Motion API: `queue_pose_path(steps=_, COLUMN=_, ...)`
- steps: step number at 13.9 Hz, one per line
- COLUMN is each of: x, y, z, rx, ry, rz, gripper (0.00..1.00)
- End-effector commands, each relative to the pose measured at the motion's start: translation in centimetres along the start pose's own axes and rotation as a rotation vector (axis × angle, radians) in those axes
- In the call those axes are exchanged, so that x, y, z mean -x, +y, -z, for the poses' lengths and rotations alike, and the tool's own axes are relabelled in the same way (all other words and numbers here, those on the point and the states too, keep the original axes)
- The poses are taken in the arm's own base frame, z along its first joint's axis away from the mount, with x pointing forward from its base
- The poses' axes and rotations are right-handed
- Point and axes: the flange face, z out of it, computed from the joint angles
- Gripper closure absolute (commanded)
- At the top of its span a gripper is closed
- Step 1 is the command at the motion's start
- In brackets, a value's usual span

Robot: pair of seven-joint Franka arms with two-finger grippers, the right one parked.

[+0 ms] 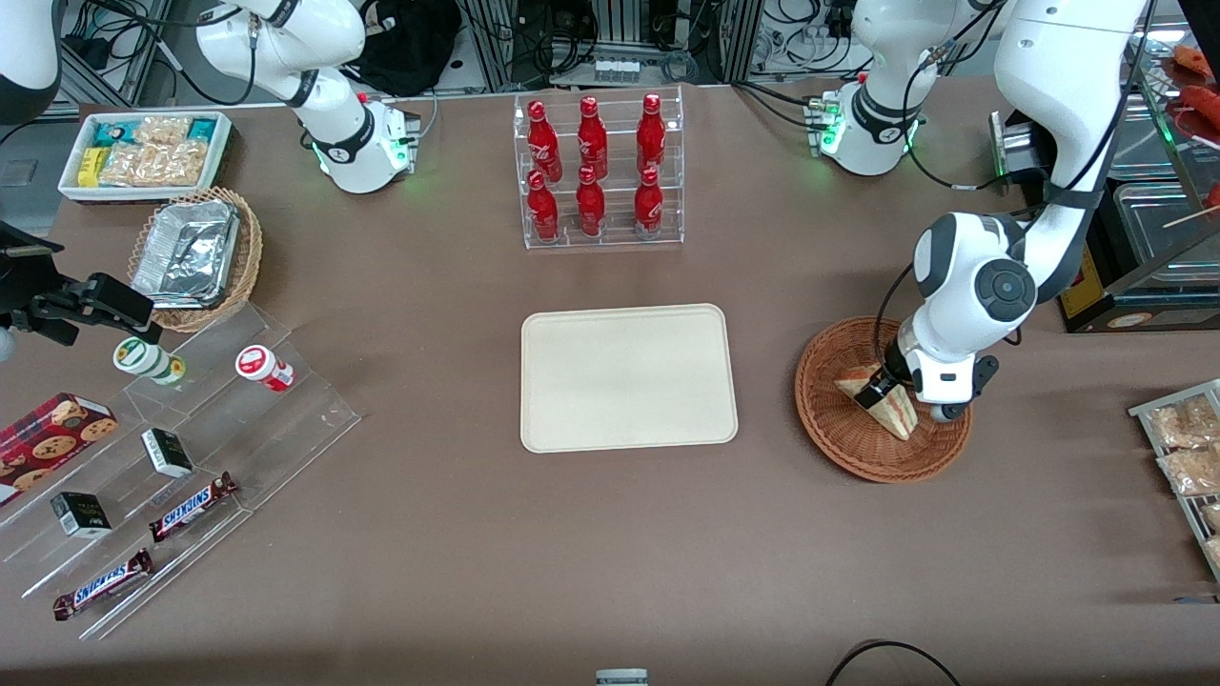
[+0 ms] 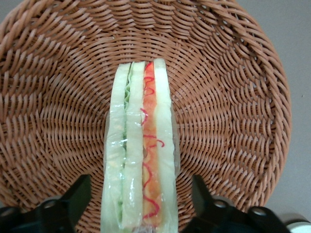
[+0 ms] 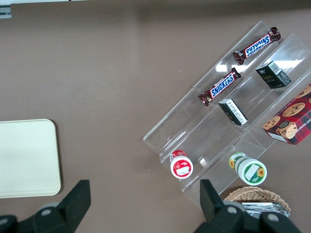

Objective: Place sandwich from basket to tray
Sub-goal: 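Lower the left gripper and close it on the sandwich's crust edge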

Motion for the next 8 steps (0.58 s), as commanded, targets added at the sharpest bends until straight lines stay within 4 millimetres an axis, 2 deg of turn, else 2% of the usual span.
queue_pose_path(steps=1, x=-0.1, y=0.1, z=0.1, rx=0.011, ry=0.009, rz=0.008, gripper=0.6)
queue_pose_path(steps=2, x=-0.1, y=0.1, z=0.3, rx=0.01, ry=0.01, rz=0.005, gripper=0.7)
queue_pose_path(steps=5, x=-0.2, y=0.4, z=3.0, rx=0.018, ry=0.032, rz=0.008, gripper=0.72)
queue_pose_path(steps=6, x=0.0, y=0.9, z=4.8, rx=0.004, ry=0.031, rz=0.0, gripper=0.71)
queue_pose_path(steps=8, x=-0.5, y=2.7, z=9.9, rx=-0.054, ry=0.0, rz=-0.014, gripper=0.7)
